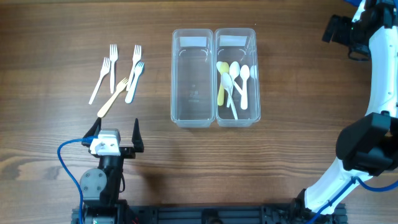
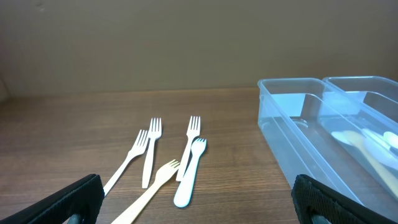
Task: Pack container
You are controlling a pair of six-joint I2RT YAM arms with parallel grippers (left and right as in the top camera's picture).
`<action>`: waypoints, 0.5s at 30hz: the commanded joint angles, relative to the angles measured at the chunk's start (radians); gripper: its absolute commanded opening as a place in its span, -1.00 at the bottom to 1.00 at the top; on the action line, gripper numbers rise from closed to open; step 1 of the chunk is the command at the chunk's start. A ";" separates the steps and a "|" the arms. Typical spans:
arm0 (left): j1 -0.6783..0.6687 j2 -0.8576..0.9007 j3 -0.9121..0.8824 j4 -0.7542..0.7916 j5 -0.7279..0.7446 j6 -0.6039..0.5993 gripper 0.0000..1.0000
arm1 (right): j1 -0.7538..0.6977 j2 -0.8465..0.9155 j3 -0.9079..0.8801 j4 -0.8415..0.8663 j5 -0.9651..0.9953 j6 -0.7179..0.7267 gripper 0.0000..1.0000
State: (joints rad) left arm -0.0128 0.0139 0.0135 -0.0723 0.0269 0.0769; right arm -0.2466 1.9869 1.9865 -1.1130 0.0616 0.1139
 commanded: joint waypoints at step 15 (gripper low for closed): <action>0.006 0.785 0.831 -0.350 0.089 -0.040 1.00 | 0.001 -0.008 0.014 0.006 0.021 -0.009 0.99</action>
State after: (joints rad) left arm -0.0128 0.5274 0.5674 -0.3099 0.0578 -0.0307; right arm -0.2466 1.9865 1.9865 -1.1103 0.0647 0.1104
